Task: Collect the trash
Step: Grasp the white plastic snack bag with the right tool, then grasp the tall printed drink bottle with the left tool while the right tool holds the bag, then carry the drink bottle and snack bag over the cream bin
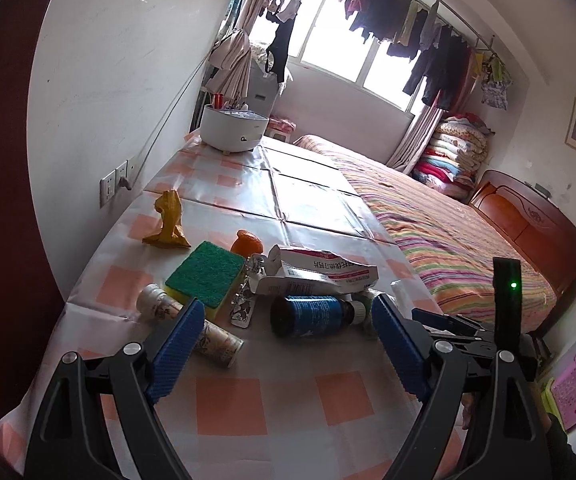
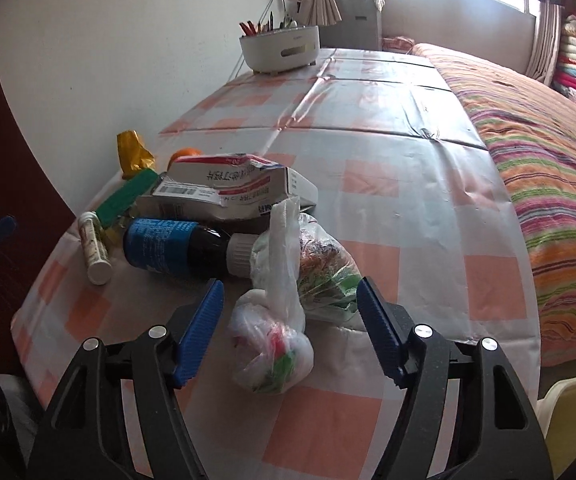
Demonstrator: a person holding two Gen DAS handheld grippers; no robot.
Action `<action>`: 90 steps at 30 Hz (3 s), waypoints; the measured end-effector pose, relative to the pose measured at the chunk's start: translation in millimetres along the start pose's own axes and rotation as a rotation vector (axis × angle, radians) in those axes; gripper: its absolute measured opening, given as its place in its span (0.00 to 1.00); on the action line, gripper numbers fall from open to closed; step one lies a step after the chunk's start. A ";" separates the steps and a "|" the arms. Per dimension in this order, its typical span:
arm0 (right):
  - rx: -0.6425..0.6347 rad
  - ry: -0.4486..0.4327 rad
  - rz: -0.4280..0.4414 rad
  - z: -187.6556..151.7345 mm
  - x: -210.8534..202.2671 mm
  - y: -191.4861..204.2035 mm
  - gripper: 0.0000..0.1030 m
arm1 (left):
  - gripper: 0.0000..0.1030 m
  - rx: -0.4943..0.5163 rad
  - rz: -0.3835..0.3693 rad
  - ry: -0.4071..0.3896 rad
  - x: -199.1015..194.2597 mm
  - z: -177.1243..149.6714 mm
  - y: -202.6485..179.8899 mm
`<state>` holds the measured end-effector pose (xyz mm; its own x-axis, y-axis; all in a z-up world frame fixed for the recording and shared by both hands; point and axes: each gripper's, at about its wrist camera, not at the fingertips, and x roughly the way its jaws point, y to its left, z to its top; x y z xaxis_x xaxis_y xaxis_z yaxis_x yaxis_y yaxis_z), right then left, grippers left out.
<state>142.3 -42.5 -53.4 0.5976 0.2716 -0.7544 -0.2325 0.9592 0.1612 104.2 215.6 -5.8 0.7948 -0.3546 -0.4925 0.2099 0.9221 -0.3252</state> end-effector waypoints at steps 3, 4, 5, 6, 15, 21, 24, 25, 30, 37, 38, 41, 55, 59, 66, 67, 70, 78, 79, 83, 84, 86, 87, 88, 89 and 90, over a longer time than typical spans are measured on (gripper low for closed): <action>-0.002 0.038 -0.007 1.6 11.8 -5.8 0.54 | 0.81 -0.016 0.005 -0.011 -2.5 1.4 6.1; 0.007 0.042 -0.001 1.5 12.5 -8.3 0.49 | 0.81 -0.021 0.009 -0.014 -3.0 1.8 7.8; 0.020 0.044 0.010 1.0 12.0 -11.5 0.47 | 0.81 -0.025 0.014 -0.016 -4.0 1.2 9.4; 0.038 0.045 0.025 -0.1 10.4 -14.4 0.44 | 0.81 -0.026 0.017 -0.017 -4.2 1.2 10.8; 0.178 -0.030 0.131 -8.5 -22.4 -36.7 0.35 | 0.81 -0.074 0.056 -0.009 -2.0 2.7 28.3; 0.243 -0.129 0.207 -16.2 -56.6 -42.7 0.35 | 0.80 -0.219 0.025 0.096 20.4 -4.9 46.6; 0.253 -0.156 0.226 -18.3 -66.0 -42.6 0.35 | 0.80 -0.265 0.086 0.125 32.0 -7.9 47.7; 0.254 -0.161 0.231 -18.3 -67.9 -41.9 0.35 | 0.80 -0.276 0.113 0.136 35.4 -8.1 46.8; 0.259 -0.190 0.246 -18.8 -76.5 -42.8 0.35 | 0.80 -0.303 0.249 0.179 50.2 -5.4 41.3; 0.268 -0.226 0.263 -21.1 -89.9 -49.2 0.35 | 0.80 -0.355 0.346 0.267 78.3 -8.1 41.7; 0.270 -0.230 0.266 -21.7 -91.9 -50.9 0.35 | 0.80 -0.361 0.359 0.275 81.3 -8.3 42.0; 0.273 -0.241 0.270 -23.4 -97.2 -54.5 0.35 | 0.80 -0.392 0.379 0.302 89.9 -9.5 46.7; 0.289 -0.294 0.292 -30.8 -116.8 -61.8 0.35 | 0.80 -0.471 0.454 0.344 104.3 -10.4 58.1; 0.292 -0.299 0.292 -31.4 -117.9 -61.6 0.35 | 0.80 -0.447 0.488 0.359 112.4 -6.8 54.0; 0.313 -0.329 0.288 -33.9 -126.3 -67.9 0.35 | 0.51 -0.382 0.542 0.355 113.3 -7.0 50.6; 0.318 -0.337 0.284 -34.8 -128.0 -70.1 0.35 | 0.49 -0.376 0.538 0.353 113.2 -6.8 51.4; 0.328 -0.356 0.287 -34.8 -133.6 -73.1 0.33 | 0.39 -0.367 0.544 0.347 112.0 -7.3 54.3; 0.323 -0.315 0.253 -36.0 -122.5 -74.2 0.15 | 0.32 -0.320 0.502 0.344 110.9 -9.7 53.5; 0.315 -0.320 0.246 -35.6 -123.0 -73.0 0.18 | 0.32 -0.319 0.494 0.345 110.7 -9.7 53.6; 0.284 -0.310 0.216 -38.0 -124.0 -66.2 0.35 | 0.30 -0.307 0.470 0.346 110.4 -10.4 53.4; 0.277 -0.303 0.201 -38.9 -123.2 -64.5 0.43 | 0.30 -0.305 0.466 0.346 110.3 -10.5 53.6; 0.264 -0.275 0.166 -42.6 -117.3 -63.1 0.46 | 0.29 -0.306 0.453 0.346 109.8 -10.3 55.0; 0.263 -0.255 0.159 -44.3 -113.1 -62.7 0.53 | 0.29 -0.309 0.447 0.346 109.5 -10.3 55.9; 0.260 -0.234 0.153 -45.9 -108.6 -62.1 0.58 | 0.29 -0.310 0.441 0.346 108.4 -10.7 56.4; 0.260 -0.213 0.138 -48.4 -102.8 -61.7 0.59 | 0.29 -0.312 0.435 0.346 107.9 -11.2 57.0; 0.259 -0.201 0.121 -49.8 -99.7 -60.9 0.59 | 0.28 -0.314 0.430 0.345 106.8 -11.5 57.8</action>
<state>58.7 -131.9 -19.7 0.7224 0.3703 -0.5839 -0.1238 0.9001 0.4177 194.7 229.3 -86.5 0.5304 -0.0405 -0.8468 -0.3061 0.9223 -0.2358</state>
